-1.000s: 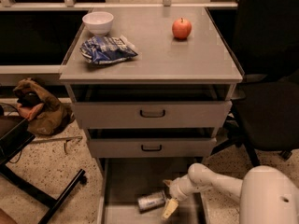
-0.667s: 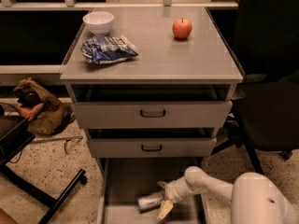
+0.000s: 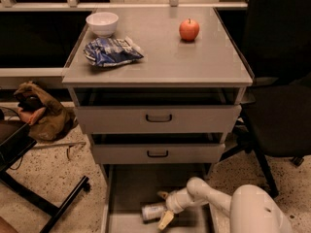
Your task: Pick blue plastic bottle from bottom drawer and place on counter
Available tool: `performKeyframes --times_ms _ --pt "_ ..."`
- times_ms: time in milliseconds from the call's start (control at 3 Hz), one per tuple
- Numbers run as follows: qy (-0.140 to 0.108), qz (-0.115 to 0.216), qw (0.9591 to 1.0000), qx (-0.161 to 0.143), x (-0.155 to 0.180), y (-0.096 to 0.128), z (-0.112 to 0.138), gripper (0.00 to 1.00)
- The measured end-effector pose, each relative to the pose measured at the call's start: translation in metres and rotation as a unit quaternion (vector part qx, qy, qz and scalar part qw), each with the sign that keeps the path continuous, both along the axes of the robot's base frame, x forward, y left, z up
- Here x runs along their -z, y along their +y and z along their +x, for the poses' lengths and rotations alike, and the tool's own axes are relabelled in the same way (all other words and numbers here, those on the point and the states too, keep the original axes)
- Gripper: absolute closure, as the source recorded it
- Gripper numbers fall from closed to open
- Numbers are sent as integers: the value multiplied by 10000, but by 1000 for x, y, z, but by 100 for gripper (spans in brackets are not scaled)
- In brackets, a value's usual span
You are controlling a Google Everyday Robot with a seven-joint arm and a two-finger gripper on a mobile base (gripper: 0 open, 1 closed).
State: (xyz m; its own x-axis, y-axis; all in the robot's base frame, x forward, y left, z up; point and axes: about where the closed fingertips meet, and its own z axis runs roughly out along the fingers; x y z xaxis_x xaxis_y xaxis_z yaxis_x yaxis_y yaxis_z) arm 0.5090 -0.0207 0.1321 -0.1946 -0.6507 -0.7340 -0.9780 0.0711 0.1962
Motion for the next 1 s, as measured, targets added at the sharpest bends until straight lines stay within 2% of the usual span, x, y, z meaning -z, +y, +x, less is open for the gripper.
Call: performKeyframes --times_ms 333,667,1000 --pt "23 -52 9999 94 11 8 0 0" --pt "23 -53 9999 97 11 8 0 19" --pt "23 -53 9999 97 11 8 0 42"
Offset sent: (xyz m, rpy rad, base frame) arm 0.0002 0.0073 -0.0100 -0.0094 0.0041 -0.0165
